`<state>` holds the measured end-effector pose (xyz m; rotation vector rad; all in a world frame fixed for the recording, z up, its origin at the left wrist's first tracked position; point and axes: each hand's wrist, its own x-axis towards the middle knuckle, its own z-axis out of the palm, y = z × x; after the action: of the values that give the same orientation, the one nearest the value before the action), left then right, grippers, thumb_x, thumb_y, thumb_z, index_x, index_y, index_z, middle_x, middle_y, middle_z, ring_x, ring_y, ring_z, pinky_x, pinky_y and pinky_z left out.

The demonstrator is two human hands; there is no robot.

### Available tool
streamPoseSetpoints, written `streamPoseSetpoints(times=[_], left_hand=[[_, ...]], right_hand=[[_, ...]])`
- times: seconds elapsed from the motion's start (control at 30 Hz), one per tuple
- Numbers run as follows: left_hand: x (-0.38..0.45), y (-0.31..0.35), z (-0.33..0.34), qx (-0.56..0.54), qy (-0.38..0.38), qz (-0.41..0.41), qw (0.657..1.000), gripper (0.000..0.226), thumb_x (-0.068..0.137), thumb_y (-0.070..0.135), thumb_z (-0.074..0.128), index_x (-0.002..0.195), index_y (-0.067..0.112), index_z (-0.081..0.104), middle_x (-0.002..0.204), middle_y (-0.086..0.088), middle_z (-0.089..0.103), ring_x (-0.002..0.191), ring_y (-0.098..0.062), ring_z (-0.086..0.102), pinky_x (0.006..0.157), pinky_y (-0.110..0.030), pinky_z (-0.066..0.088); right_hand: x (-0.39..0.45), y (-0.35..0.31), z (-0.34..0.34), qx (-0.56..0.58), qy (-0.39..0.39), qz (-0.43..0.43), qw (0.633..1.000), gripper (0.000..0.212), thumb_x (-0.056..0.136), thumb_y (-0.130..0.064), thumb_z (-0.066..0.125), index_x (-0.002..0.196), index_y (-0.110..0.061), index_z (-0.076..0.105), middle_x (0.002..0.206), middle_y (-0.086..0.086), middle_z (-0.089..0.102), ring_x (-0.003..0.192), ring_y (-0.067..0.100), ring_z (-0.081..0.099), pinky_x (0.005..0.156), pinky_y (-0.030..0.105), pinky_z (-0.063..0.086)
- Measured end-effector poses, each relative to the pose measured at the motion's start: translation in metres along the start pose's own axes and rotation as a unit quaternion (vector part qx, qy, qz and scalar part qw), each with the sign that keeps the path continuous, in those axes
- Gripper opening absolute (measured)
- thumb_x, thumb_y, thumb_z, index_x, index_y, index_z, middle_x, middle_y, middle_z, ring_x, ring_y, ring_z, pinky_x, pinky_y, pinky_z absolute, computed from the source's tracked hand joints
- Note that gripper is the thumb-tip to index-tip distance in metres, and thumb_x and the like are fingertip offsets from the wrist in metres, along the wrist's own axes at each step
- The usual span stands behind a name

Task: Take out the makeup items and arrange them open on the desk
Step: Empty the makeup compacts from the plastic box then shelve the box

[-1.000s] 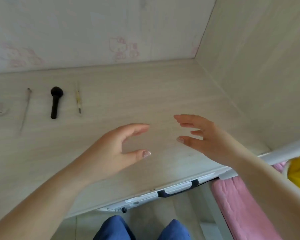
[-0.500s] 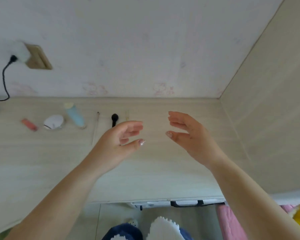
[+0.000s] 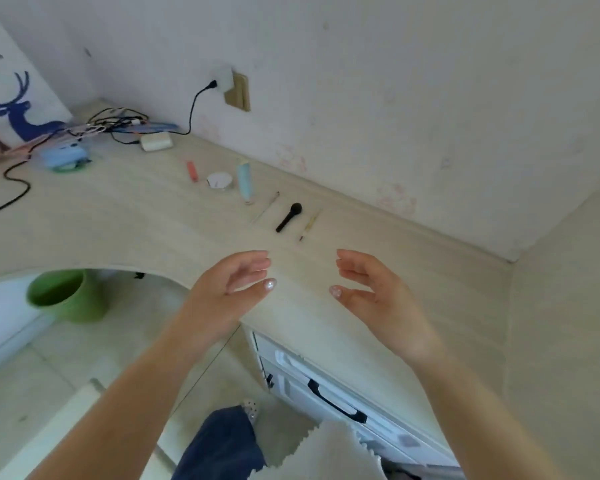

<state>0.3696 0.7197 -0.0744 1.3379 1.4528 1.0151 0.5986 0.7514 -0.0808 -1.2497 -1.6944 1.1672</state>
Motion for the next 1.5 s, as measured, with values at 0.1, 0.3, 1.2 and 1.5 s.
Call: streamPoseSetpoints(times=[0.1, 0.3, 1.2, 1.5], left_hand=[[-0.044, -0.002, 0.005, 0.001, 0.063, -0.031, 0.998, 0.033, 0.083, 0.020, 0.068, 0.113, 0.034, 0.060, 0.113, 0.015, 0.067, 0.105, 0.005, 0.060, 0.088, -0.015, 0.047], [-0.123, -0.013, -0.007, -0.007, 0.172, -0.072, 0.982, 0.033, 0.084, 0.018, 0.067, 0.115, 0.027, 0.059, 0.111, 0.014, 0.066, 0.099, 0.009, 0.060, 0.082, -0.005, 0.047], [-0.656, -0.062, -0.131, -0.091, 0.641, -0.131, 0.751, 0.031, 0.082, 0.012, 0.068, 0.111, 0.024, 0.065, 0.108, 0.010, 0.071, 0.098, 0.002, 0.065, 0.077, -0.005, 0.047], [-0.851, -0.098, -0.146, -0.119, 0.741, -0.154, 0.643, 0.028, 0.083, 0.015, 0.069, 0.105, 0.031, 0.065, 0.107, 0.012, 0.071, 0.100, -0.001, 0.065, 0.084, -0.018, 0.047]], right_hand=[[-0.019, 0.000, 0.007, 0.007, -0.054, 0.000, 0.999, 0.042, 0.083, -0.025, 0.068, 0.110, -0.050, 0.050, 0.115, -0.023, 0.057, 0.109, -0.011, 0.052, 0.096, 0.023, 0.046], [-0.040, -0.010, 0.052, 0.013, -0.184, -0.006, 0.983, 0.041, 0.082, -0.026, 0.068, 0.109, -0.052, 0.051, 0.114, -0.026, 0.057, 0.105, -0.018, 0.050, 0.081, 0.002, 0.042], [-0.367, -0.172, 0.428, 0.024, -0.622, -0.169, 0.764, 0.037, 0.082, -0.023, 0.069, 0.107, -0.047, 0.054, 0.113, -0.025, 0.059, 0.104, -0.016, 0.053, 0.088, 0.011, 0.047], [-0.543, -0.226, 0.552, 0.041, -0.727, -0.191, 0.658, 0.036, 0.083, -0.025, 0.067, 0.110, -0.044, 0.054, 0.117, -0.020, 0.060, 0.110, -0.012, 0.052, 0.086, 0.012, 0.047]])
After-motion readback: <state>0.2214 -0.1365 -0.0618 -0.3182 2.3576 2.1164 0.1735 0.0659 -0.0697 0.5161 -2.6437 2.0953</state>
